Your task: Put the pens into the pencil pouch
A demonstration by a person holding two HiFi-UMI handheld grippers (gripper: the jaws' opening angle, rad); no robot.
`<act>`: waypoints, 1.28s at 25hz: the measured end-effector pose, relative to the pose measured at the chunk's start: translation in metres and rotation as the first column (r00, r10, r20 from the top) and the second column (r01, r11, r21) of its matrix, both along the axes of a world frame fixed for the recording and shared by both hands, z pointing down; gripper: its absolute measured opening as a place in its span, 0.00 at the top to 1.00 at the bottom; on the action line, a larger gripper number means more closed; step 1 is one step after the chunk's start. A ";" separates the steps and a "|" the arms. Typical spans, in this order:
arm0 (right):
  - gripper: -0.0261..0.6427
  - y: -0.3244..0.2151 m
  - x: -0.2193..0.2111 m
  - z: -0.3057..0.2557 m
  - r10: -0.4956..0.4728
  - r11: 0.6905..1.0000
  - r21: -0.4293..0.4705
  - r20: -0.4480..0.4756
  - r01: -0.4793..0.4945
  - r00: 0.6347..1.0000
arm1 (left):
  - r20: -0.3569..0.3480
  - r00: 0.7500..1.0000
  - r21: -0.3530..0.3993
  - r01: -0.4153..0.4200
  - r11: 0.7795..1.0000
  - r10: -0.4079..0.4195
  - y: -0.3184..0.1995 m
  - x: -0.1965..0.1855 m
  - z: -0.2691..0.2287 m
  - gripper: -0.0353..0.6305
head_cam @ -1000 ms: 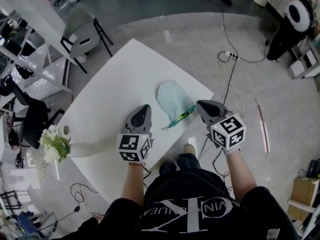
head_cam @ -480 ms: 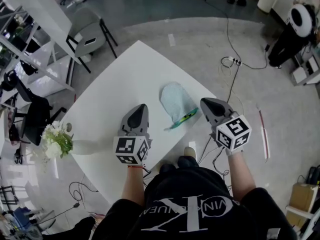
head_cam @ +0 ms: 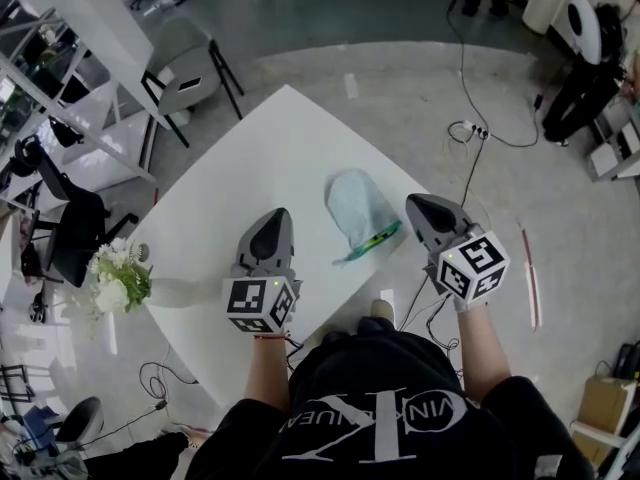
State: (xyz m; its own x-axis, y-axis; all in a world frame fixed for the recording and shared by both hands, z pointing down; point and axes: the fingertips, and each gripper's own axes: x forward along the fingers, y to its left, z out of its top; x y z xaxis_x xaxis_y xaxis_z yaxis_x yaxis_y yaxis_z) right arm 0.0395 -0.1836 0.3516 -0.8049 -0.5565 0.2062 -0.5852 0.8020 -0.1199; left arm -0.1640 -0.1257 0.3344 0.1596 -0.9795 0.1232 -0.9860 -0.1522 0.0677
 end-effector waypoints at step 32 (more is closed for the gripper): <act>0.95 -0.001 -0.009 0.001 -0.041 0.998 -0.039 0.072 0.044 0.997 | -0.003 0.997 0.026 0.071 0.997 -0.071 0.008 -0.022 -0.014 0.94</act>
